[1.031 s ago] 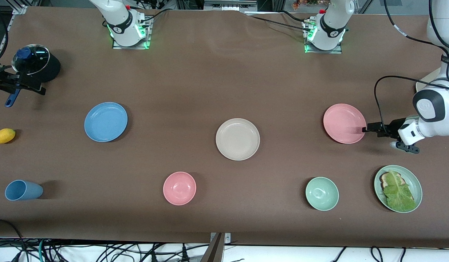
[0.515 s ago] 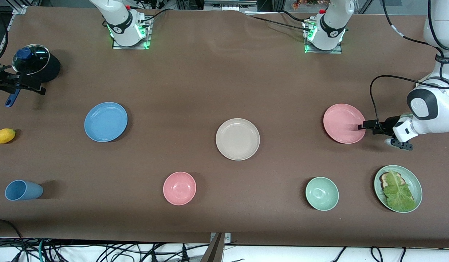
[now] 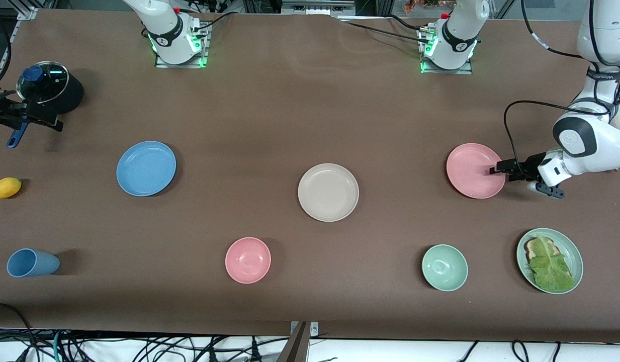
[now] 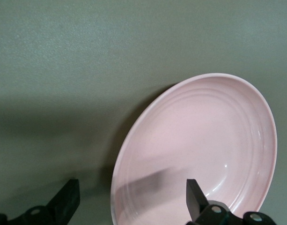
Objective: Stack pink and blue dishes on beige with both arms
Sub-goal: 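Lower the left gripper and close it on the pink plate rim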
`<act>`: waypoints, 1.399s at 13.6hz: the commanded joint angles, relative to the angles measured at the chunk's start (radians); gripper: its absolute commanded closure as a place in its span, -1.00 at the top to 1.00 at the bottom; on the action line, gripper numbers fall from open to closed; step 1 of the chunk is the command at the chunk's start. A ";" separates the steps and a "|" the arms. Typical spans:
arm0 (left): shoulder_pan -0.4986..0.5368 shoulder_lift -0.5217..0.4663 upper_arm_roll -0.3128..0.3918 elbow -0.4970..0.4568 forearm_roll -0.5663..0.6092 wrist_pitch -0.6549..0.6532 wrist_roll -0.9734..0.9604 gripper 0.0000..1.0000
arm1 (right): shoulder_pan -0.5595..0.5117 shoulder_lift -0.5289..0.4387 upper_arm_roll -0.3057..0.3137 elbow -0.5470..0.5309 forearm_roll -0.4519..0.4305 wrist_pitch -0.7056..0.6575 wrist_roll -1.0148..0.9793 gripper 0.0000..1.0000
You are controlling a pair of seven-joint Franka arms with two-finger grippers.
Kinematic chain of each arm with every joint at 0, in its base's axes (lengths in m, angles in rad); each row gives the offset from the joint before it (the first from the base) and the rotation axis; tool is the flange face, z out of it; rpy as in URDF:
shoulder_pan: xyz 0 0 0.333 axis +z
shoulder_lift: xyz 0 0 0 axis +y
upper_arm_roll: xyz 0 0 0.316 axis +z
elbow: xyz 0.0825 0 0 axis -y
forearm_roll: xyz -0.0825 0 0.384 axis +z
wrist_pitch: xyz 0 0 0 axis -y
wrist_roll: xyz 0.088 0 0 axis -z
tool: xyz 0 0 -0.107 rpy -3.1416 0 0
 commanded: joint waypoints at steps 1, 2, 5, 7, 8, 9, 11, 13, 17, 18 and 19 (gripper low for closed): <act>-0.013 -0.033 0.016 -0.044 -0.046 0.016 0.038 0.98 | -0.013 -0.003 0.011 0.016 0.004 -0.021 -0.005 1.00; -0.013 -0.033 0.019 -0.044 -0.046 0.016 0.038 0.94 | -0.013 -0.003 0.011 0.016 0.004 -0.021 -0.005 1.00; -0.015 -0.032 0.024 -0.042 -0.046 0.016 0.038 -0.27 | -0.013 -0.003 0.011 0.016 0.004 -0.021 -0.005 1.00; -0.013 -0.032 0.025 -0.041 -0.046 0.013 0.038 -0.83 | -0.013 -0.003 0.011 0.015 0.004 -0.021 -0.005 1.00; -0.013 -0.032 0.025 -0.041 -0.046 0.011 0.038 -1.00 | -0.013 -0.003 0.011 0.016 0.004 -0.021 -0.005 1.00; -0.013 -0.032 0.027 -0.041 -0.051 0.010 0.039 -1.00 | -0.013 -0.003 0.011 0.016 0.004 -0.021 -0.005 1.00; -0.015 -0.032 0.031 -0.041 -0.053 0.005 0.044 -1.00 | -0.013 -0.003 0.011 0.016 0.004 -0.021 -0.005 1.00; -0.015 -0.032 0.033 -0.041 -0.053 0.004 0.045 -1.00 | -0.013 -0.003 0.009 0.016 0.004 -0.021 -0.005 1.00; -0.019 -0.038 0.036 -0.030 -0.051 -0.018 0.045 -1.00 | -0.013 -0.003 0.009 0.016 0.004 -0.021 -0.005 1.00; -0.027 -0.044 0.045 -0.013 -0.050 -0.050 0.044 -1.00 | -0.013 -0.003 0.009 0.016 0.004 -0.021 -0.005 1.00; -0.038 -0.062 0.059 -0.004 -0.048 -0.079 0.038 -1.00 | -0.013 -0.003 0.009 0.016 0.004 -0.021 -0.005 1.00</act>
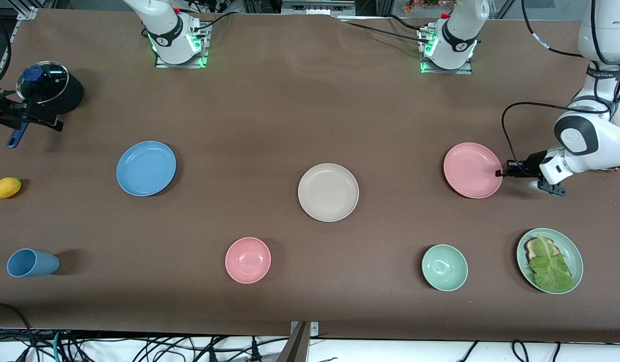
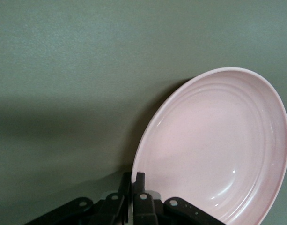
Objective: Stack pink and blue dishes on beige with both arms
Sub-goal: 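Lift the pink plate off the table with the left gripper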
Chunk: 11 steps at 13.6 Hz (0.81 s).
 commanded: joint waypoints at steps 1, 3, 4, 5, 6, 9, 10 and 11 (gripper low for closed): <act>-0.046 -0.076 0.044 0.004 -0.032 -0.069 0.020 -1.00 | -0.013 -0.003 0.009 0.016 0.004 -0.021 -0.005 1.00; -0.057 -0.112 0.051 0.007 -0.024 -0.075 0.017 -1.00 | -0.013 -0.003 0.009 0.015 0.004 -0.021 -0.005 1.00; -0.058 -0.126 0.052 0.008 -0.021 -0.086 0.017 -1.00 | -0.013 -0.003 0.009 0.016 0.004 -0.021 -0.005 1.00; -0.058 -0.139 0.052 0.016 -0.021 -0.097 0.017 -1.00 | -0.013 -0.003 0.009 0.016 0.004 -0.021 -0.005 1.00; -0.058 -0.143 0.052 0.030 -0.020 -0.126 0.017 -1.00 | -0.013 -0.003 0.009 0.016 0.004 -0.021 -0.005 1.00; -0.064 -0.152 0.058 0.117 0.049 -0.222 -0.044 -1.00 | -0.013 -0.003 0.009 0.016 0.004 -0.021 -0.005 1.00; -0.072 -0.153 0.058 0.148 0.071 -0.262 -0.090 -1.00 | -0.013 -0.003 0.009 0.016 0.004 -0.021 -0.005 1.00; -0.083 -0.155 0.058 0.172 0.082 -0.293 -0.124 -1.00 | -0.013 -0.002 0.009 0.016 0.004 -0.021 -0.005 1.00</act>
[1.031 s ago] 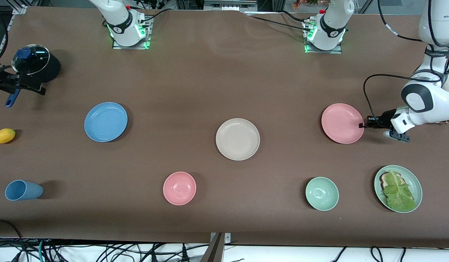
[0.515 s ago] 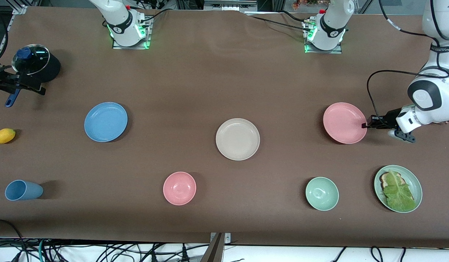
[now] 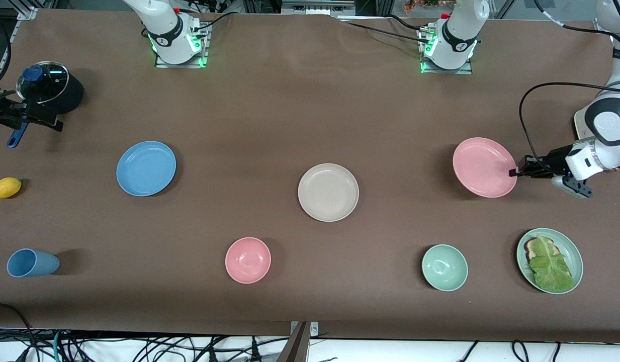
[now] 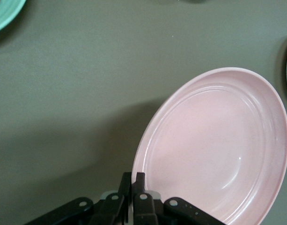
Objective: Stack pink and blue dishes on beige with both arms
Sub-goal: 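Lift the pink plate off the table with the left gripper, then carry the pink plate onto the beige plate with the left gripper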
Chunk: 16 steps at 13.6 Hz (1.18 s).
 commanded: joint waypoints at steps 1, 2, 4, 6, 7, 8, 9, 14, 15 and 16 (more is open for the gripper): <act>-0.046 -0.014 0.011 0.074 0.040 -0.084 -0.102 -1.00 | -0.012 -0.002 0.009 0.016 0.004 -0.021 -0.005 1.00; -0.071 -0.012 0.011 0.084 0.042 -0.086 -0.132 -1.00 | -0.012 -0.003 0.009 0.016 0.004 -0.021 -0.005 1.00; -0.121 -0.012 0.005 0.099 0.042 -0.085 -0.210 -1.00 | -0.012 -0.003 0.009 0.015 0.004 -0.021 -0.005 1.00; -0.183 -0.011 0.001 0.111 0.042 -0.081 -0.313 -1.00 | -0.012 -0.003 0.009 0.016 0.004 -0.021 -0.005 1.00; -0.221 -0.009 -0.001 0.117 0.040 -0.075 -0.368 -1.00 | -0.012 -0.003 0.009 0.016 0.004 -0.021 -0.005 1.00; -0.262 -0.003 -0.001 0.128 0.040 -0.072 -0.434 -1.00 | -0.012 -0.003 0.009 0.015 0.004 -0.021 -0.005 1.00; -0.301 0.006 -0.001 0.145 0.040 -0.069 -0.500 -1.00 | -0.012 -0.003 0.009 0.016 0.004 -0.021 -0.005 1.00; -0.396 0.055 -0.108 0.162 0.040 0.075 -0.733 -1.00 | -0.012 -0.003 0.009 0.016 0.004 -0.021 -0.005 1.00; -0.425 0.070 -0.117 0.162 0.040 0.110 -0.760 -1.00 | -0.012 -0.003 0.009 0.016 0.004 -0.021 -0.005 1.00; -0.456 0.087 -0.119 0.162 0.040 0.139 -0.781 -1.00 | -0.012 -0.002 0.009 0.016 0.004 -0.021 -0.005 1.00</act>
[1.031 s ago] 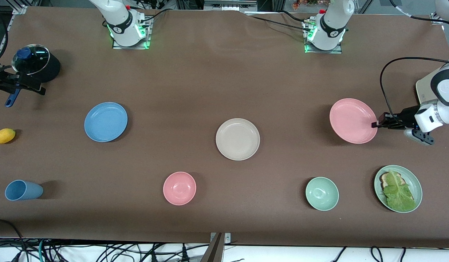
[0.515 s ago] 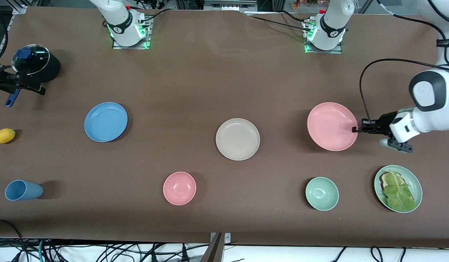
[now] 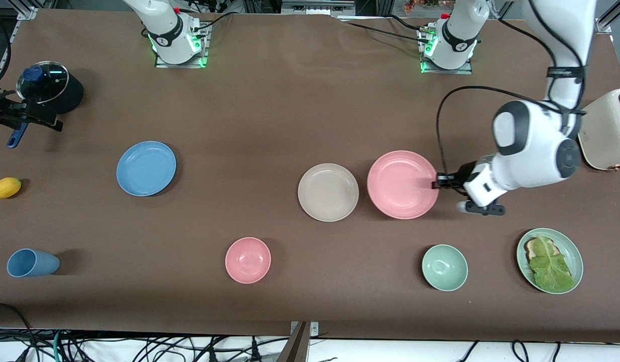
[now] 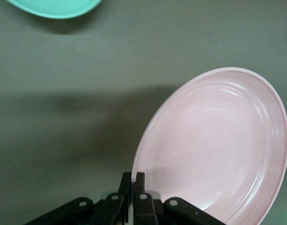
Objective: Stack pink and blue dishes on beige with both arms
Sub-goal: 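Carry the pink plate onto the beige plate with the left gripper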
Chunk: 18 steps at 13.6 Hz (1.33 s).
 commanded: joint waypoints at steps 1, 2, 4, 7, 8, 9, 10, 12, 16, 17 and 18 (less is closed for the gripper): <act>-0.069 0.055 -0.001 0.028 0.023 0.067 -0.081 -1.00 | -0.012 -0.003 0.009 0.014 0.004 -0.020 -0.005 1.00; -0.091 0.067 -0.001 0.028 0.023 0.087 -0.110 -1.00 | -0.012 -0.002 0.009 0.014 0.004 -0.020 -0.005 1.00; -0.140 0.092 -0.002 0.025 0.023 0.133 -0.165 -1.00 | -0.012 -0.002 0.009 0.016 0.005 -0.020 -0.005 1.00; -0.209 0.116 -0.001 0.024 0.023 0.190 -0.260 -1.00 | -0.013 -0.002 0.008 0.016 0.005 -0.020 -0.005 1.00; -0.229 0.126 -0.001 0.024 0.023 0.208 -0.291 -1.00 | -0.012 -0.002 0.008 0.014 0.005 -0.020 -0.005 1.00; -0.244 0.136 -0.001 0.024 0.023 0.231 -0.308 -1.00 | -0.012 -0.002 0.008 0.016 0.005 -0.020 -0.005 1.00; -0.255 0.148 -0.001 0.024 0.021 0.248 -0.314 -1.00 | -0.012 -0.002 0.008 0.016 0.005 -0.020 -0.005 1.00; -0.276 0.170 -0.001 0.024 0.021 0.286 -0.343 -1.00 | -0.013 -0.002 0.008 0.016 0.005 -0.020 -0.005 1.00; -0.299 0.198 -0.001 0.028 0.023 0.332 -0.386 -1.00 | -0.013 -0.002 0.008 0.014 0.005 -0.020 -0.005 1.00; -0.313 0.205 -0.001 0.028 0.021 0.343 -0.395 -1.00 | -0.012 -0.002 0.008 0.014 0.005 -0.020 -0.005 1.00; -0.319 0.210 -0.001 0.029 0.021 0.349 -0.411 -1.00 | -0.013 -0.002 0.008 0.014 0.005 -0.020 -0.005 1.00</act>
